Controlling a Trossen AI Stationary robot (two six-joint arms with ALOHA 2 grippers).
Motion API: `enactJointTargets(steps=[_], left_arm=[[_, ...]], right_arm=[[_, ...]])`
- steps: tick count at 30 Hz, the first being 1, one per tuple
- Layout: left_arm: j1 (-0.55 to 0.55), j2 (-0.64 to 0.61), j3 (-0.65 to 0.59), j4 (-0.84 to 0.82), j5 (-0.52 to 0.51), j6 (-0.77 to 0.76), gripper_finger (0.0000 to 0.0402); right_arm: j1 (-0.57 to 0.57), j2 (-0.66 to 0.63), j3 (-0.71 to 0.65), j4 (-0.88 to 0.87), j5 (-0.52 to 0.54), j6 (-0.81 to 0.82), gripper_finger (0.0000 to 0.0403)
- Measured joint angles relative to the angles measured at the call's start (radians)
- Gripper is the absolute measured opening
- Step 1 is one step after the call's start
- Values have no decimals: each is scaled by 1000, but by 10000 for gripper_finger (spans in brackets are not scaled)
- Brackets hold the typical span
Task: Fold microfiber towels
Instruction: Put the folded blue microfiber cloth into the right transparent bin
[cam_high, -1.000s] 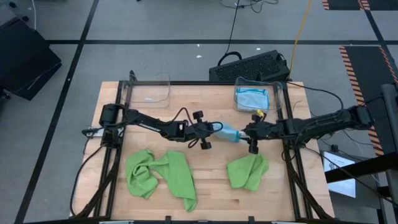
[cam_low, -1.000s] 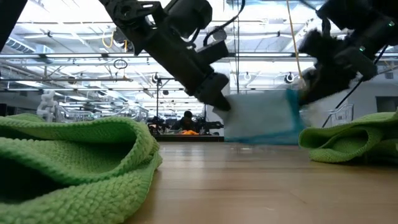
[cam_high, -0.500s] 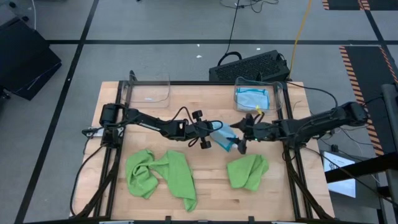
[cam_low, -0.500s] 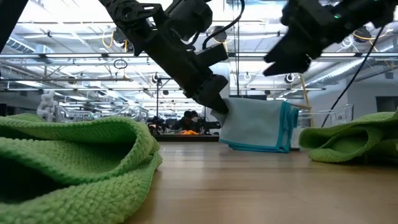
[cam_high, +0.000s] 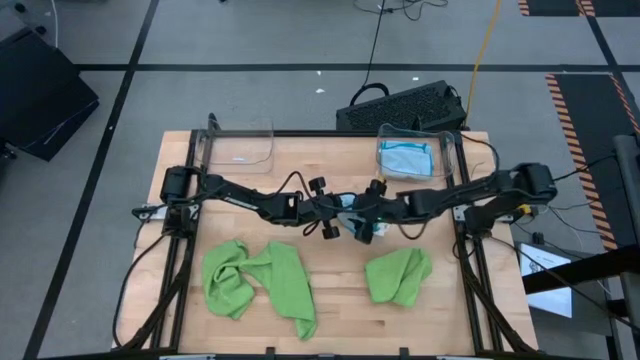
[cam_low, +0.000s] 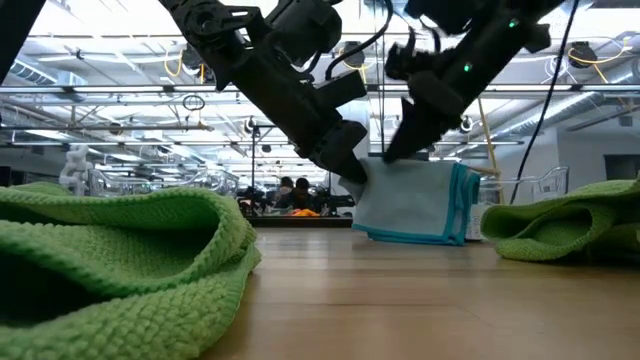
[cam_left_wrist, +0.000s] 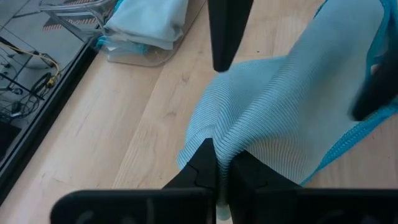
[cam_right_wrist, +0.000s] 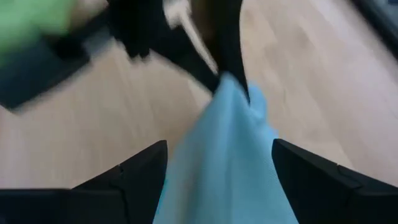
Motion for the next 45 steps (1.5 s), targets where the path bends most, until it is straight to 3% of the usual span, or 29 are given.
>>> enactJointTargets(steps=[4, 11, 19, 25, 31, 36, 40, 45], left_arm=[[0, 0, 0, 1, 4, 0, 11], [-1, 0, 0, 8, 15, 6, 13], [0, 0, 0, 8, 16, 3, 10], [-2, 0, 0, 8, 29, -4, 20], [-5, 0, 0, 14, 37, -35, 68], [-11, -1, 0, 4, 35, -81, 134], [-11, -2, 0, 5, 34, -98, 178], [-11, -2, 0, 7, 37, -111, 201]], right_arm=[[-23, 52, 12, -25, -77, -6, 264], [-36, 86, 12, -24, -72, -11, 219], [-63, 86, 12, -36, -85, -6, 103], [-63, 75, 12, -137, -102, -21, 13], [-71, -11, 12, -298, -91, -144, 14], [-91, -166, 12, -435, -38, -248, 8], [-118, -291, 12, -511, 30, -379, 9], [-185, -417, 20, -599, 166, -525, 9]])
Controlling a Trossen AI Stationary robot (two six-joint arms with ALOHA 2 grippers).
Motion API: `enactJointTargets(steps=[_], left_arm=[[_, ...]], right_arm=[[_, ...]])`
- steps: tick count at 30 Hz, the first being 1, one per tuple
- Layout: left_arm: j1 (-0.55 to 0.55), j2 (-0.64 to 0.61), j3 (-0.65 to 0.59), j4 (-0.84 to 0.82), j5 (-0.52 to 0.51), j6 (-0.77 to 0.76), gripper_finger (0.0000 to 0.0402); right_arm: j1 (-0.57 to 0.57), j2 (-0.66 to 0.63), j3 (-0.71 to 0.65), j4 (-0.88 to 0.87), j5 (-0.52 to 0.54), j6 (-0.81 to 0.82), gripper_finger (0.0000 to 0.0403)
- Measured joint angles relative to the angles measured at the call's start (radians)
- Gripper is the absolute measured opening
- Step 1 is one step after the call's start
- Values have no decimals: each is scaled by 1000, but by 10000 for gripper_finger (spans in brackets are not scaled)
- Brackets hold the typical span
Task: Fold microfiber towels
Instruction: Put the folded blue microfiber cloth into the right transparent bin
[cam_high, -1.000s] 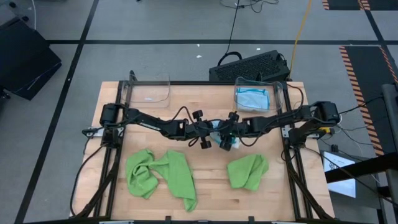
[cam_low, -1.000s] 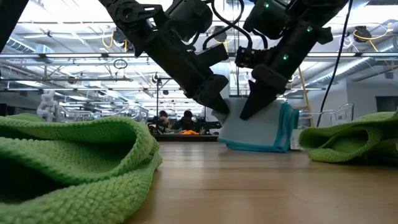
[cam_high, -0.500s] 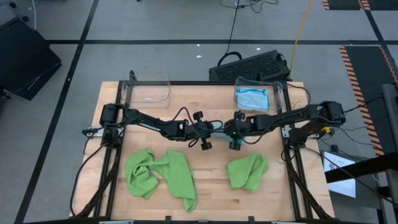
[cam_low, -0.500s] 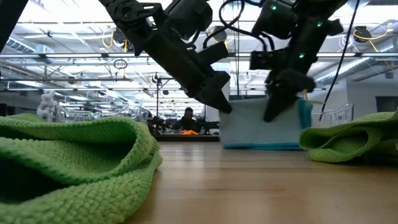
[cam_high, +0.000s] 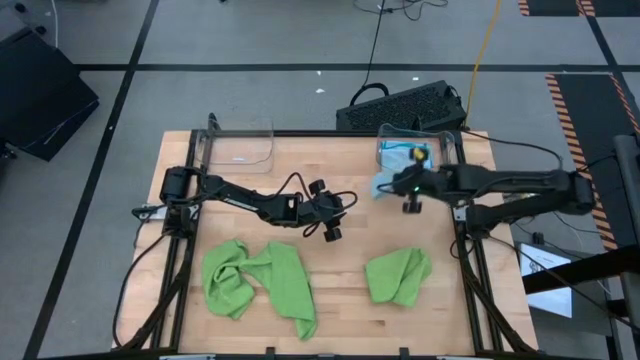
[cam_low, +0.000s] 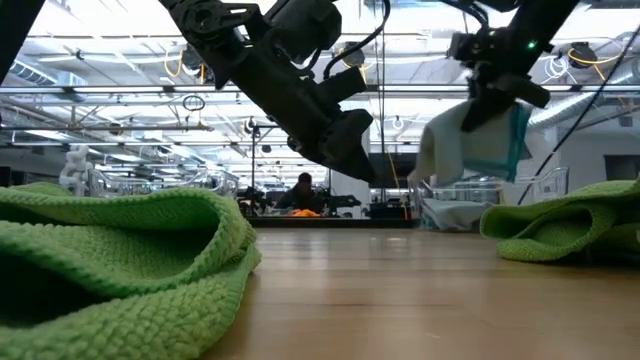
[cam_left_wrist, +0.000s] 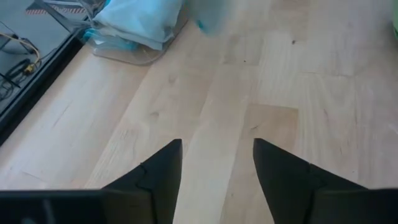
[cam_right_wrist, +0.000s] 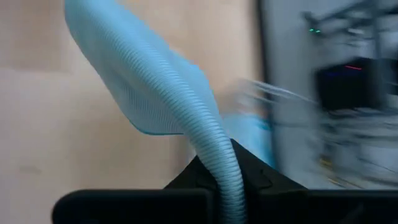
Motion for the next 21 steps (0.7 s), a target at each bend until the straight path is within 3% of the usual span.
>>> enactJointTargets(steps=[7, 16, 21], left_arm=[[0, 0, 0, 1, 1, -2, 191], [0, -1, 0, 9, 2, -2, 184], [0, -2, 0, 9, 4, -2, 184]], right_arm=[[-172, -81, 1, 24, 187, -261, 9], [-378, 12, 1, 250, 141, -531, 9], [-442, 94, 1, 379, 81, -584, 9]])
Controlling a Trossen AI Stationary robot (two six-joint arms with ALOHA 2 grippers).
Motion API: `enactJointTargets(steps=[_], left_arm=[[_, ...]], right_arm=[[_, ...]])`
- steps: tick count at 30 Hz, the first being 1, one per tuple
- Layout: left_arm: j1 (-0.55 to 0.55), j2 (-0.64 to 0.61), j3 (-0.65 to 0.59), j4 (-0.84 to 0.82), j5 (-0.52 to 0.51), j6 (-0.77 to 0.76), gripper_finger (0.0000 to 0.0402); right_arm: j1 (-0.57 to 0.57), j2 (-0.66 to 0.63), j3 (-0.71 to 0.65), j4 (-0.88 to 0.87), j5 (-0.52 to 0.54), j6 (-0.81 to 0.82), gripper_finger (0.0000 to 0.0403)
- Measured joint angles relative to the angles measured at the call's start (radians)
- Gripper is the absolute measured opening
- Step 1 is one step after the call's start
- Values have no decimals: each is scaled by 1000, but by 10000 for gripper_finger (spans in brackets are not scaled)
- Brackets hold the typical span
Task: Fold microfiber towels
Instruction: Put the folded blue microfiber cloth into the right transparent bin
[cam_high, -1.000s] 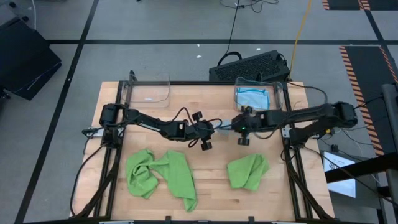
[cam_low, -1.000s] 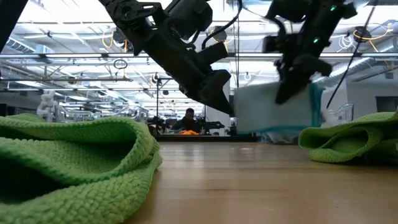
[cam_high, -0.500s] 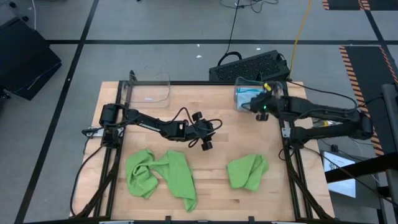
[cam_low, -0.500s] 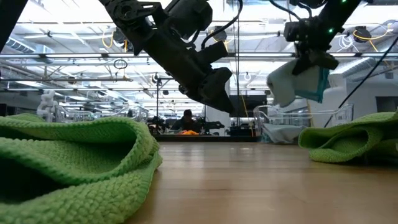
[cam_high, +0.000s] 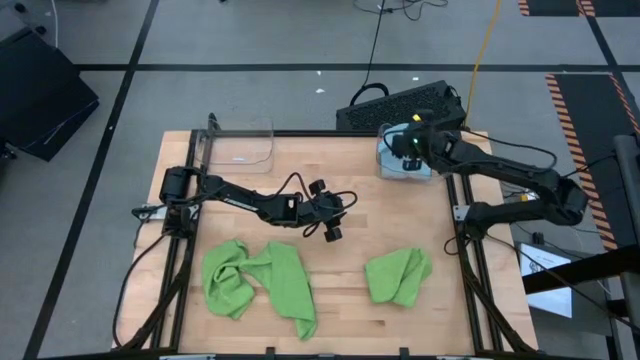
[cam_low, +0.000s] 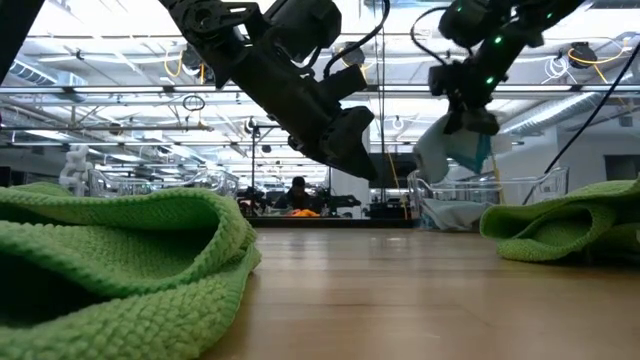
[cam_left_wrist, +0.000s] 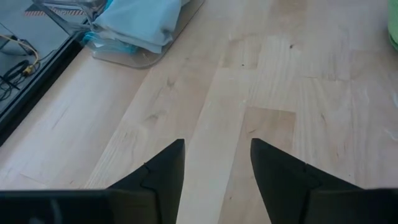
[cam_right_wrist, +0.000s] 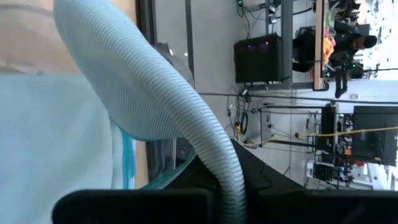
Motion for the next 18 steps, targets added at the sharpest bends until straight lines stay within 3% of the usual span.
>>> enactJointTargets(steps=[9, 18], left_arm=[[-2, 0, 0, 0, 1, 0, 184], [-6, 0, 0, 0, 1, 11, 184]], right_arm=[[-47, 118, -6, 110, -10, -44, 9], [-47, 146, -101, 184, -52, -127, 9]])
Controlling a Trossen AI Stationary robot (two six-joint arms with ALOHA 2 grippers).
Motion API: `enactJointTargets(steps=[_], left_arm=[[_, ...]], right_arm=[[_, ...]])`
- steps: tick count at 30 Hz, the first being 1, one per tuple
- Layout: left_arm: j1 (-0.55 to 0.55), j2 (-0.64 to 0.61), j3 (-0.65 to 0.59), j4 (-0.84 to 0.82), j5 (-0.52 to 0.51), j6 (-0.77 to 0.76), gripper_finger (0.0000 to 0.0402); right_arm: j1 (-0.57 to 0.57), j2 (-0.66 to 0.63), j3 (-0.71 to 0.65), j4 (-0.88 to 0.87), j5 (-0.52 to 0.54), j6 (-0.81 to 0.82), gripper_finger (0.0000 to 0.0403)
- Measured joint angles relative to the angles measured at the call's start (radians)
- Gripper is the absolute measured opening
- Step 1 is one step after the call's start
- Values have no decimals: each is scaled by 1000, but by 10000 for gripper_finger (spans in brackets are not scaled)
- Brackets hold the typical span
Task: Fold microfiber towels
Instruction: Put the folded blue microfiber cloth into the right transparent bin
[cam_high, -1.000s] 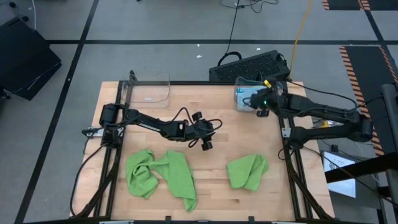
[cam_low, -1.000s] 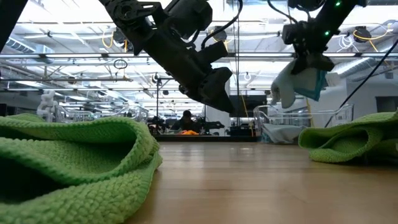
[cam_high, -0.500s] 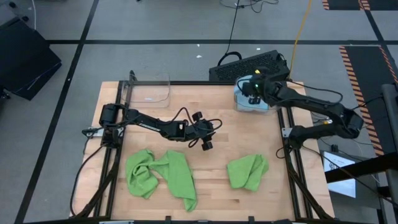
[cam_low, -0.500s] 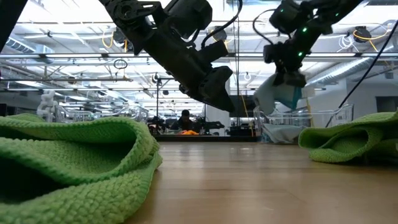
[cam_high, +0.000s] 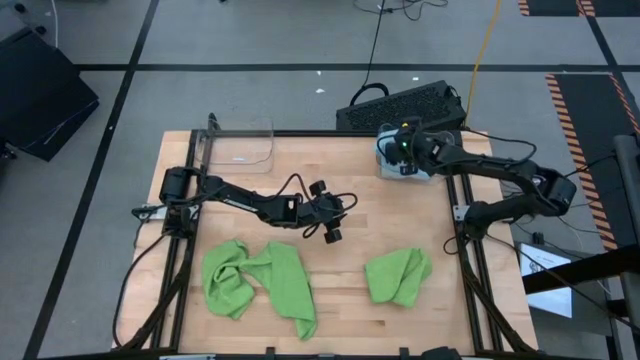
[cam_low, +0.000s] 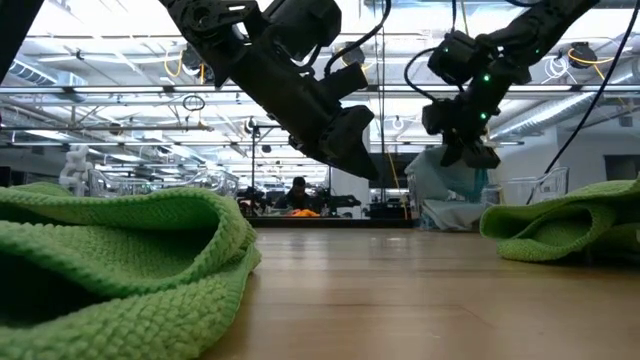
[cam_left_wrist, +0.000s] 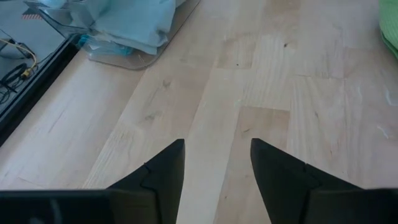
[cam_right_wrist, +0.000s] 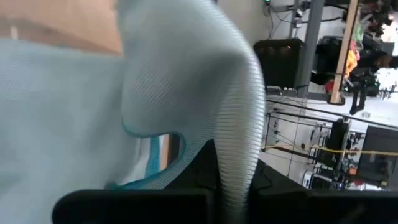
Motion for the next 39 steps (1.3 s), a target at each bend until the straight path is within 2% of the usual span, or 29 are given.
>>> enactJointTargets(steps=[9, 18, 26, 30, 33, 39], left_arm=[[0, 0, 0, 12, 0, 8, 184], [0, 0, 0, 23, 11, 12, 184], [0, 0, 0, 22, 12, 13, 184], [0, 0, 0, 22, 11, 13, 184], [0, 0, 0, 22, 11, 13, 184], [0, 0, 0, 22, 11, 13, 184]], right_arm=[[1, -34, -24, -42, 71, -96, 9], [2, -38, -24, -121, 46, -189, 19], [2, -38, -24, -171, 41, -195, 55], [2, -38, -24, -199, -10, -167, 79], [2, -38, -24, -214, -30, -150, 108], [1, -38, -24, -222, -3, -136, 173]])
